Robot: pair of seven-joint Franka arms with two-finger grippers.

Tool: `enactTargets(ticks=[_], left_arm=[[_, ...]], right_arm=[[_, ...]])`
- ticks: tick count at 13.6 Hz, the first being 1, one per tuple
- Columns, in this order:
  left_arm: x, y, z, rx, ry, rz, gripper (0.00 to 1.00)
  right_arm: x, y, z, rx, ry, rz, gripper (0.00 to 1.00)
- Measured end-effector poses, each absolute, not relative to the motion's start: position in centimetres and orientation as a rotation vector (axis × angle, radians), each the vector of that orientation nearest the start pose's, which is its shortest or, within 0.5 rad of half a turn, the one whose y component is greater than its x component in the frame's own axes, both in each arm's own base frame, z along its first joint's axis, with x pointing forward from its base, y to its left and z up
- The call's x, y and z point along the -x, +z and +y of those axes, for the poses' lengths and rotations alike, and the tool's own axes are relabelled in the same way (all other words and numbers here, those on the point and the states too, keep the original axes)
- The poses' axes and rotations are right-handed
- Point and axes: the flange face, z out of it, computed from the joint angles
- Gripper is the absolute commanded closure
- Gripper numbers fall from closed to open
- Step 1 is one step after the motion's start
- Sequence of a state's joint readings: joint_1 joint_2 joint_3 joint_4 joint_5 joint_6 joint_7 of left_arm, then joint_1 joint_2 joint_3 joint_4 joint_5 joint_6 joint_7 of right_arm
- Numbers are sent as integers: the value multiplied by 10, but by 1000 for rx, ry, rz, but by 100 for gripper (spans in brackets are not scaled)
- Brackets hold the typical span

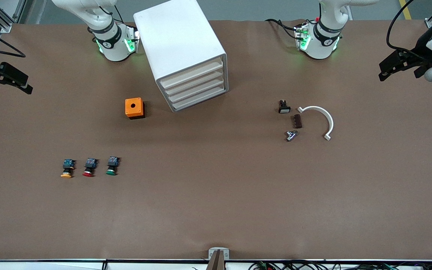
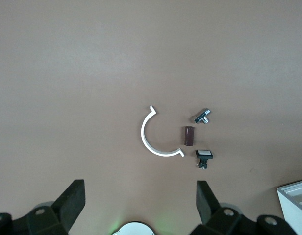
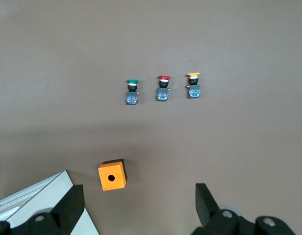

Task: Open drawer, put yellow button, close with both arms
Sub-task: 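Move the left gripper toward the white cabinet while the right gripper reaches buttons, then grasp the drawer front with the left gripper while the right gripper grasps yellow button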

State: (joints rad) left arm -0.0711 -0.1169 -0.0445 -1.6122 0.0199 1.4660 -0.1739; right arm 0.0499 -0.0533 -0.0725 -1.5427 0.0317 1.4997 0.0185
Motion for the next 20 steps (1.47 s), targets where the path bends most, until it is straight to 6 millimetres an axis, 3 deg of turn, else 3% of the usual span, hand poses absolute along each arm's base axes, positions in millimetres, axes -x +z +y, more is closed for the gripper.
enactTargets(ticks=[4, 7, 10, 14, 16, 19, 20], left_arm=[[-505, 657, -58, 3110, 44, -96, 0], [-522, 643, -56, 3084, 74, -97, 0], [-553, 591, -79, 3065, 186, -135, 0], [-593, 505, -152, 3008, 229, -449, 0], [-611, 472, -179, 2984, 233, -564, 0], [-625, 437, -211, 2933, 238, -787, 0], [-624, 421, -236, 2876, 240, -962, 0]], right_arm=[[-531, 660, -10, 3105, -16, 61, 0], [-531, 660, -10, 3105, -16, 61, 0], [-531, 661, -12, 3105, -17, 66, 0], [-534, 653, -17, 3107, 8, 81, 0], [-548, 624, -20, 3109, 91, 93, 0], [-595, 538, -50, 3108, 235, 174, 0], [-610, 512, -66, 3109, 242, 200, 0]])
